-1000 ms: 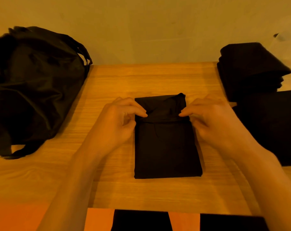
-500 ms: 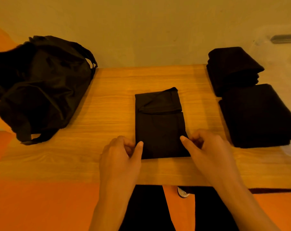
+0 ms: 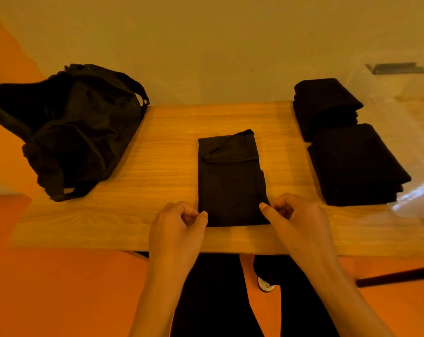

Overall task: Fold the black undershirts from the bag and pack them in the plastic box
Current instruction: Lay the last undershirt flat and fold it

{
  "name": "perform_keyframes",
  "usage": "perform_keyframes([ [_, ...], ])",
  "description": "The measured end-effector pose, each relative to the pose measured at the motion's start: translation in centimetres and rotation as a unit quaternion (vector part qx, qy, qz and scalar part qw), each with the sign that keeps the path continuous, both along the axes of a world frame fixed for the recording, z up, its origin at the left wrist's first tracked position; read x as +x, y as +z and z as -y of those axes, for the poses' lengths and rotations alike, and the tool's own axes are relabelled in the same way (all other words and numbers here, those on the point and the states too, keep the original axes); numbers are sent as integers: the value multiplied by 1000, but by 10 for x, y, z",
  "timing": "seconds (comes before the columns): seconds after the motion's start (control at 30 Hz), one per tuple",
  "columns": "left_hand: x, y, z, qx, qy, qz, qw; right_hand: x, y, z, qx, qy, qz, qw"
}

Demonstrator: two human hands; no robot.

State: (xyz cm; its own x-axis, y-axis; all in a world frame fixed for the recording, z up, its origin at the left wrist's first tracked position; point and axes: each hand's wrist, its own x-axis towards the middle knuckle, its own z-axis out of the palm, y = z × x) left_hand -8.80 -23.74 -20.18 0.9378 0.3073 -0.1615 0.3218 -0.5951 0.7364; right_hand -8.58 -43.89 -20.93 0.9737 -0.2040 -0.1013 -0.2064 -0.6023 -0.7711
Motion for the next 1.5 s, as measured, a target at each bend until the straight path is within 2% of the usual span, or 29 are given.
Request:
perform_keyframes([
  [0.23,2,-2,4,42,4,21,999,5,1,2,-38,19,-2,999],
  [0.37,2,-3,3,57,4,24,998,11,8,4,-56,50,-49,996],
  [0.5,26,0,-5,58,-8,107,992,43,19,5,-83,28,27,996],
  [0.6,68,3,-16,70,-110,145,981,82,22,8,-149,113,23,982],
  [0.7,106,3,-26,129,-250,114,953,112,21,9,-207,181,5,962],
  [0.77,122,3,-30,163,-307,112,931,121,17,13,-217,208,24,953],
  [0.97,140,-9,-37,188,-352,209,893,124,-6,16,-189,197,157,949],
  [1.1,141,-13,-36,178,-365,249,879,123,-9,16,-183,183,204,944],
  [1.23,138,-9,-40,172,-391,286,857,115,-2,19,-161,167,201,952],
  [1.4,129,-2,-47,171,-425,275,846,98,5,21,-96,182,155,966],
  [1.5,126,-3,-55,168,-441,257,844,92,4,18,-97,199,132,966],
])
